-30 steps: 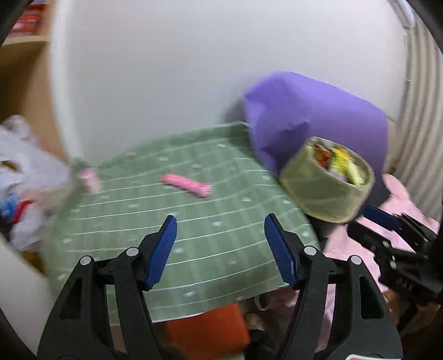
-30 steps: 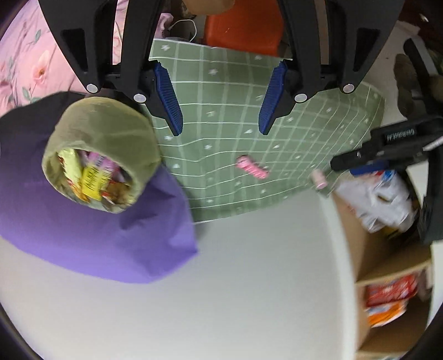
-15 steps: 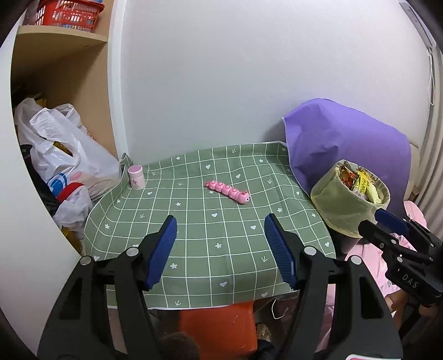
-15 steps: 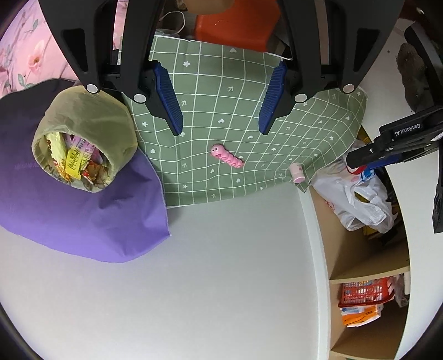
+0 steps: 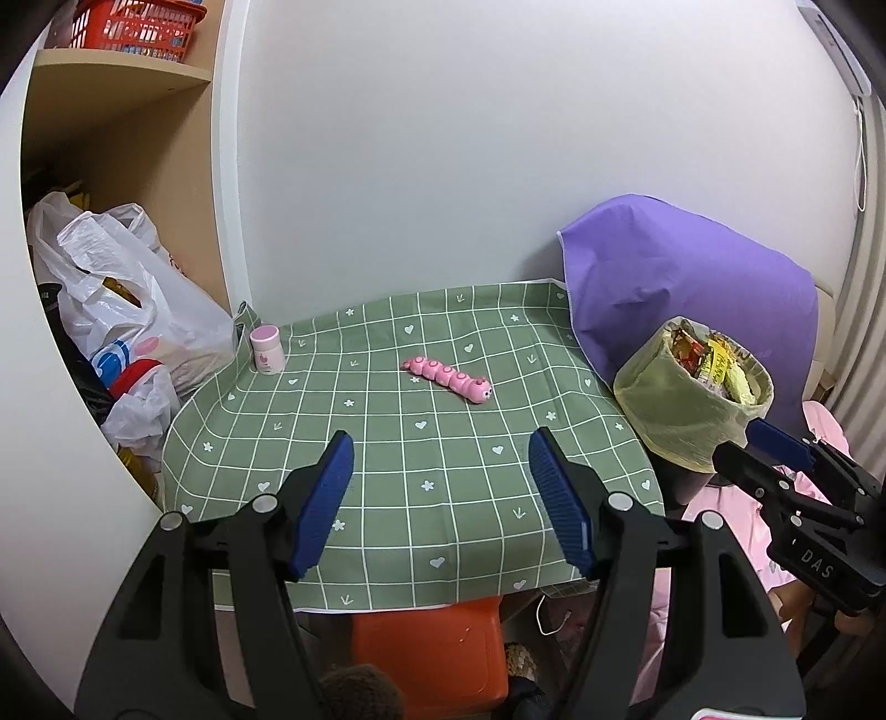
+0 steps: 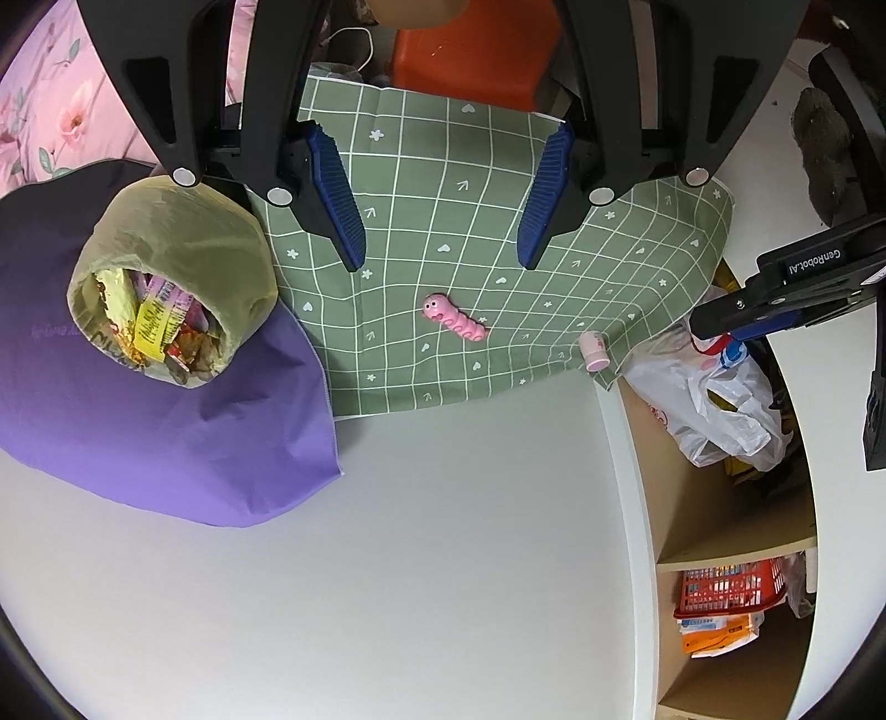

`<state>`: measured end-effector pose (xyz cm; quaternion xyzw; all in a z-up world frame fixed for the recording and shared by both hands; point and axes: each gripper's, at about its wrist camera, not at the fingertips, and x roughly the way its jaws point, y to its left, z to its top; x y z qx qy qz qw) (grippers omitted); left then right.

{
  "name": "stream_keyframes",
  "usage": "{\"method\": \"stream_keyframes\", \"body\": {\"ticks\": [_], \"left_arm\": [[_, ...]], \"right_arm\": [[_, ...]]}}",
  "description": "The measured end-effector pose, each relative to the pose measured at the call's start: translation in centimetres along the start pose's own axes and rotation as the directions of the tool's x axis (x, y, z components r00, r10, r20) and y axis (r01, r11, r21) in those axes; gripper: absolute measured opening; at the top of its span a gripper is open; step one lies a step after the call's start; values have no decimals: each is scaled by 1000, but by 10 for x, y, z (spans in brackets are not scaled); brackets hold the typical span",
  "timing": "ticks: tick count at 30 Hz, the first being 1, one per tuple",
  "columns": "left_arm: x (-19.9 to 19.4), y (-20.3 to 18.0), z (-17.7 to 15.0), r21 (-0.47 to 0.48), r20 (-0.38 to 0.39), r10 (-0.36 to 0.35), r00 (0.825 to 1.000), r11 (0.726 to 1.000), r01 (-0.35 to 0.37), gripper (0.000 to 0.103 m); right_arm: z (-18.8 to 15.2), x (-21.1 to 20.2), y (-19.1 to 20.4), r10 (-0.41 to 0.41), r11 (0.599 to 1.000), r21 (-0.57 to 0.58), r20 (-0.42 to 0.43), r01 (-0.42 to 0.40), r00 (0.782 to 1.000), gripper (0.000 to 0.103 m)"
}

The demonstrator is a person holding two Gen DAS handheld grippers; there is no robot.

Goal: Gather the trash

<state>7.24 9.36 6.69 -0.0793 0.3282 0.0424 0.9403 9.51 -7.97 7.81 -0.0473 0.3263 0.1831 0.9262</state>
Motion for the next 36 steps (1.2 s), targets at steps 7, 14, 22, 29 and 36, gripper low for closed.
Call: {"method": "stream_keyframes", "body": {"ticks": [7,14,22,29,36], "left_arm": [[-1,-2,-2,-1,1,-2,1000,1000,2,62],[-7,-7,-4,4,11,-8,1000,1000,8,62],[-8,-8,-2,19,25,-27,999,999,27,62],[-3,-7,-2,23,14,-48,999,999,47,62],[3,-7,-4,16,-2,-57,998,998,57,62]], "right_arm": [[-3,-4,0,2,1000,1,-1,-2,1000,54],[-3,-8,1,1,1000,2,14,-1,1000,54],[-1,-11,2,-14,1000,-1,28,14,1000,54],[-2,-12,1,-28,1000,5,26,28,999,54],[-3,-9,-2,-36,999,6,14,36,999,54]]}}
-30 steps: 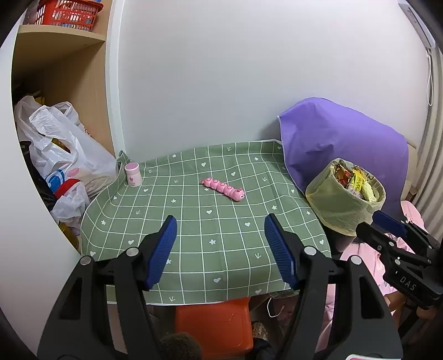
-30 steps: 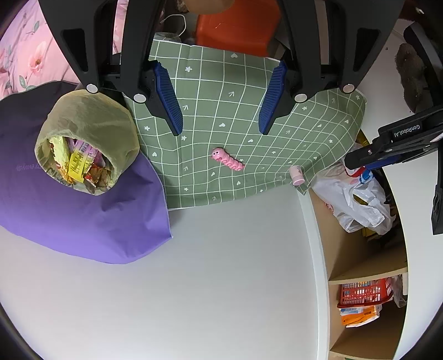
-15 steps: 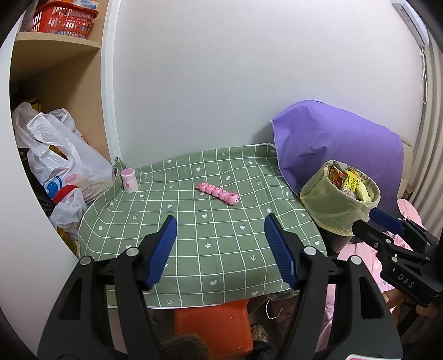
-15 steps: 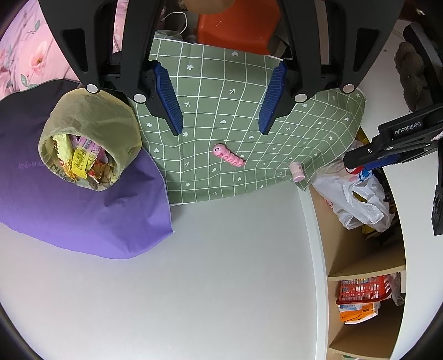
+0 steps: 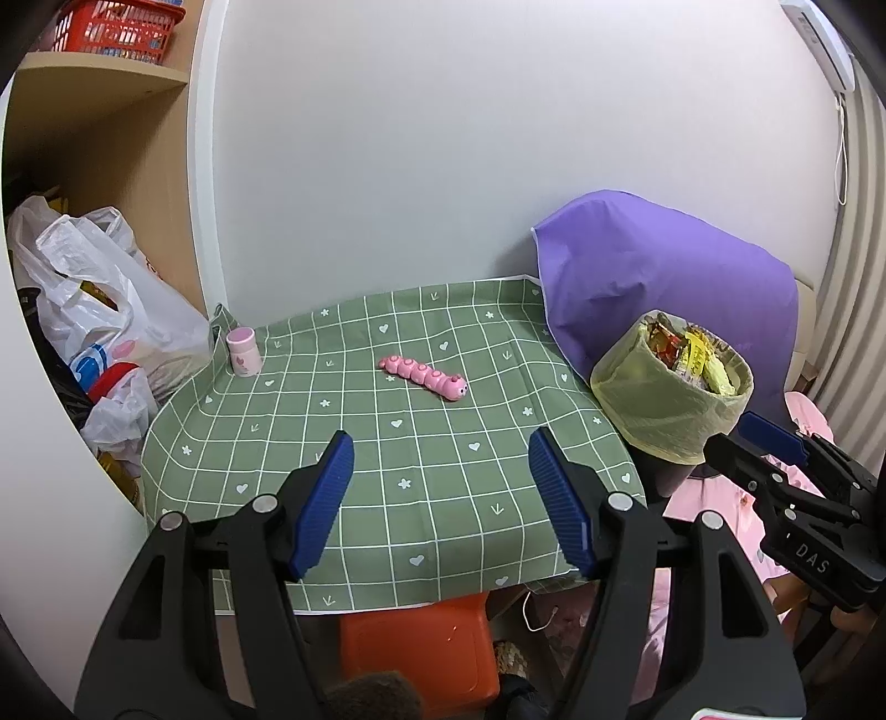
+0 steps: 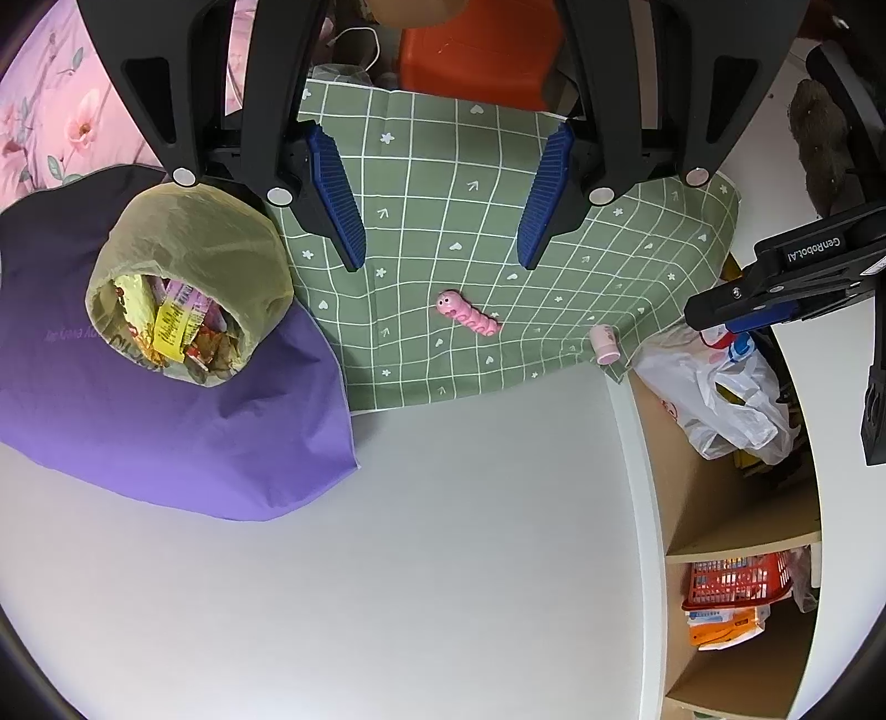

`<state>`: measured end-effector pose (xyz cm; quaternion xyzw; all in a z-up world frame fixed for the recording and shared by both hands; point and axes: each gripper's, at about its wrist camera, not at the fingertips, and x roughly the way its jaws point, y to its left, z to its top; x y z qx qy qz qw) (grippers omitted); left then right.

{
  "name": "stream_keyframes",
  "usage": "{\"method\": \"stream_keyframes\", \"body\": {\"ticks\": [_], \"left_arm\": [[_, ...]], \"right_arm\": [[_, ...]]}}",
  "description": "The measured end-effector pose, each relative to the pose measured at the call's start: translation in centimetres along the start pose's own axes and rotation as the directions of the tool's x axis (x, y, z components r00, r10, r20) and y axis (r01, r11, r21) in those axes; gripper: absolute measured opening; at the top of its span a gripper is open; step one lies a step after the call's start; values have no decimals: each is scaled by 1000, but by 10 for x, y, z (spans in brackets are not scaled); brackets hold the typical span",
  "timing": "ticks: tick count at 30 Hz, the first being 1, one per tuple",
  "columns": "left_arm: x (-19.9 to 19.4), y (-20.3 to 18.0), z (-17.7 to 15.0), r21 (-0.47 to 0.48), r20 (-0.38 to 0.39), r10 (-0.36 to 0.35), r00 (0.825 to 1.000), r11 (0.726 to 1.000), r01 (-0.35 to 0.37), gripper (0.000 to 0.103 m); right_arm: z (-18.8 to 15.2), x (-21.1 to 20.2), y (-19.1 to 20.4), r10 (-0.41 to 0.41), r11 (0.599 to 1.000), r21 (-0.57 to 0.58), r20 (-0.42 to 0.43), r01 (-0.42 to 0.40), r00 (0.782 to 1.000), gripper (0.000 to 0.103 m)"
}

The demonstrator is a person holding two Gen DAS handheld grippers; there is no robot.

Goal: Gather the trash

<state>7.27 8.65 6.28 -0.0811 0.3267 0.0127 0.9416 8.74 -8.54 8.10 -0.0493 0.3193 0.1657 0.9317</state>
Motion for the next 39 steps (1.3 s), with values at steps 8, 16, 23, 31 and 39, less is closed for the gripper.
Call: {"method": "stream_keyframes", "body": {"ticks": [8,16,23,31,39], "left_arm": [[7,-3,-1,3,-16,-14,1000,1000,14,62],[10,-6,-4,1,-30,-26,999,1000,26,62],[9,-9,-5,4,-32,-27,999,1000,27,62],[9,-6,-6,-6,-20,-47,999,999,47,62],[65,37,-14,-147,-171,-2,985,989,-23,62]], "right_arm": [[1,5,-5,-3,1000,4,-10,3,1000,54],[-1,7,-8,-16,1000,11,-19,16,1000,54],[-1,4,-8,-23,1000,12,-19,23,1000,54],[0,7,-10,-23,1000,4,-26,23,999,54],[8,51,-5,-7,998,-70,-85,1,996,54]]}}
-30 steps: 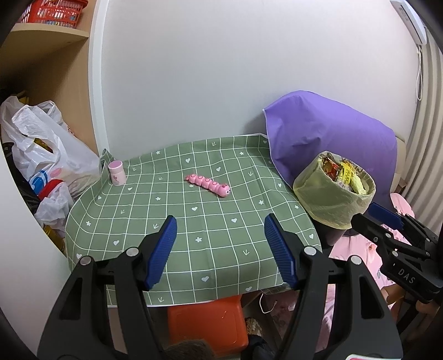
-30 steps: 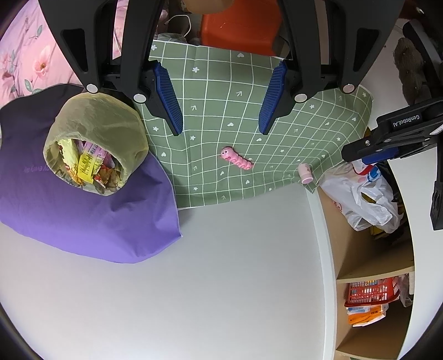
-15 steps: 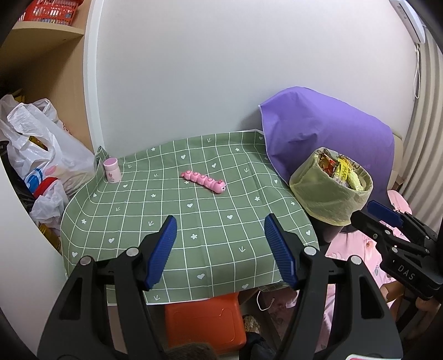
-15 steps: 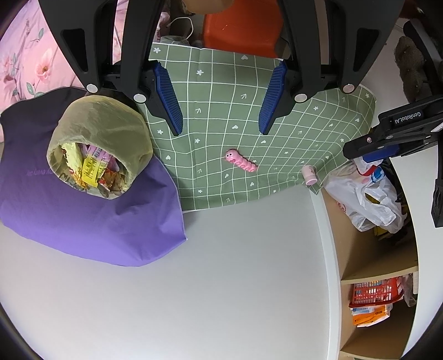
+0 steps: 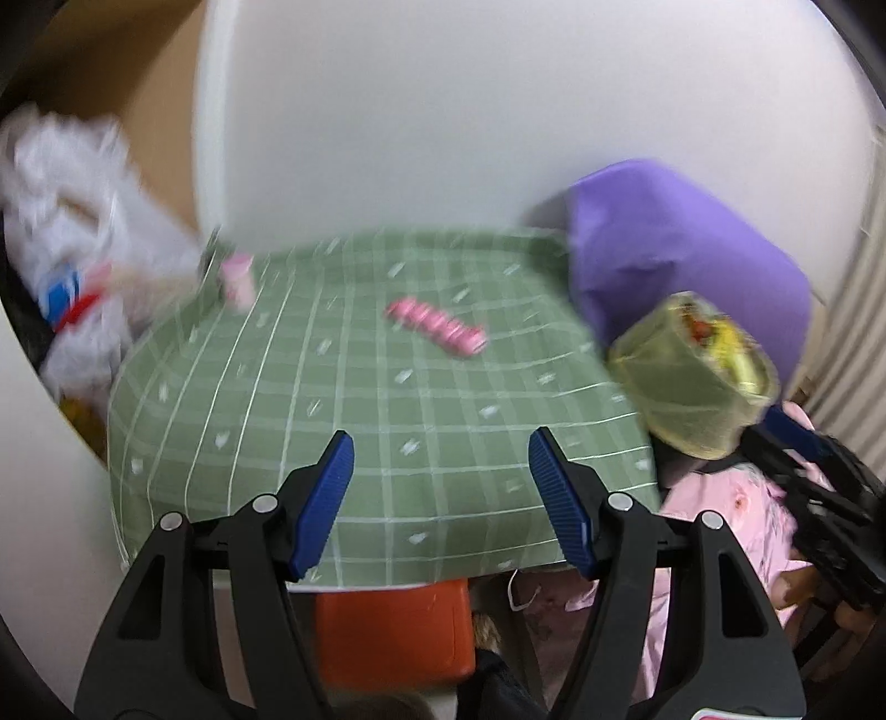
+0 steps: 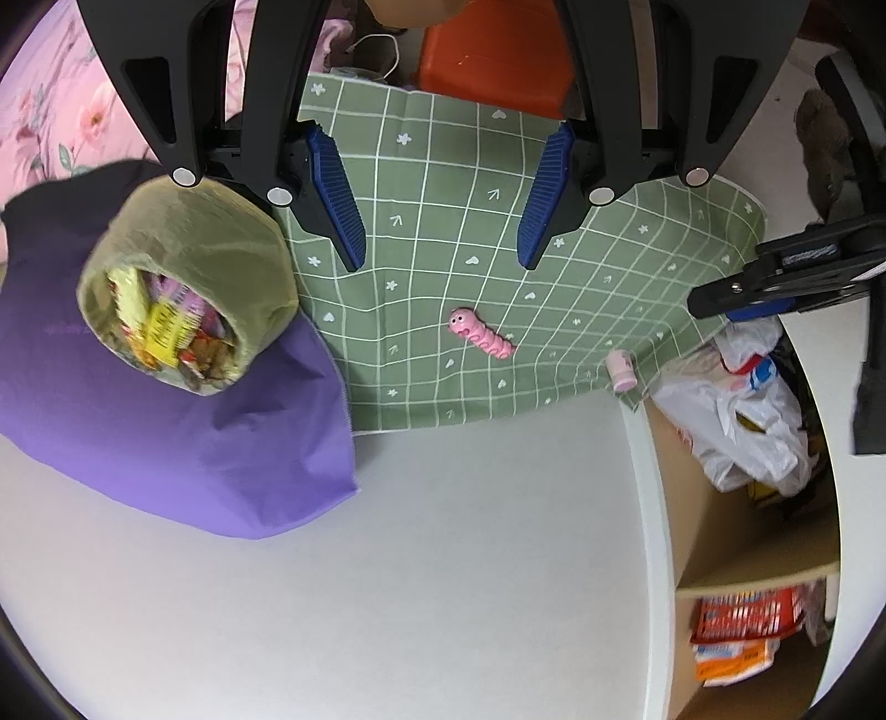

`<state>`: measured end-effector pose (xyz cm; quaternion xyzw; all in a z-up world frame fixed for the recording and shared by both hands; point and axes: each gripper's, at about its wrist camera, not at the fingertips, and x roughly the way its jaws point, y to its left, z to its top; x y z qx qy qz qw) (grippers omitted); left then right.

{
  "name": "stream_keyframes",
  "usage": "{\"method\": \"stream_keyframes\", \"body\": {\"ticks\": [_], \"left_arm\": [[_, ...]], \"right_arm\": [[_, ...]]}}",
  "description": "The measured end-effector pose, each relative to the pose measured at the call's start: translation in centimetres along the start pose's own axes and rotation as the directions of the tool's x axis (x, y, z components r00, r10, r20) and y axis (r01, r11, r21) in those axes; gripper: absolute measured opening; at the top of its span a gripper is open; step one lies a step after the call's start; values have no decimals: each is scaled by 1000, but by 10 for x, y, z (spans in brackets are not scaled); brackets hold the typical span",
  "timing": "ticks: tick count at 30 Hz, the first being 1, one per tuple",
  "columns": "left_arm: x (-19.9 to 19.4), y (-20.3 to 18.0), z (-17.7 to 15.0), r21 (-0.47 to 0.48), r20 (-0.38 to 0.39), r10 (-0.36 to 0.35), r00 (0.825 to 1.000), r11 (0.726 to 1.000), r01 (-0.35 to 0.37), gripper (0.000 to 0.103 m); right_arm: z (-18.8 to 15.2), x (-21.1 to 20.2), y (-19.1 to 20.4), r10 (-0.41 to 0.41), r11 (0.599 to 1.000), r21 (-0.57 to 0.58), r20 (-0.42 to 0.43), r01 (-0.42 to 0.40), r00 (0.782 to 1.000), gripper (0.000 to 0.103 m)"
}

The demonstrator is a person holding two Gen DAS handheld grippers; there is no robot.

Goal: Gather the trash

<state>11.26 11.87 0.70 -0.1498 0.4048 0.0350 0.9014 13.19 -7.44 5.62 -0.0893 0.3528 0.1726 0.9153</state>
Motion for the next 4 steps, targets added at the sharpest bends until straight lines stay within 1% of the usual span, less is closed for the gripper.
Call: {"method": "stream_keyframes", "body": {"ticks": [1,2,3,4], "left_arm": [[15,10,1,-21,-34,19,999,1000,-19,62],[36,25,5,-45,-73,52,996,997,-55,62],[52,36,7,-64,-96,90,991,993,-96,62],[72,52,13,-83,-120,139,983,985,-150,62]], "right_arm": [[5,17,0,20,1000,-18,-21,-21,1000,54],[9,33,1,45,998,-32,-45,-47,998,54],[15,60,4,110,991,-65,-93,-116,990,57],[19,81,9,163,980,-92,-134,-176,978,60]]}}
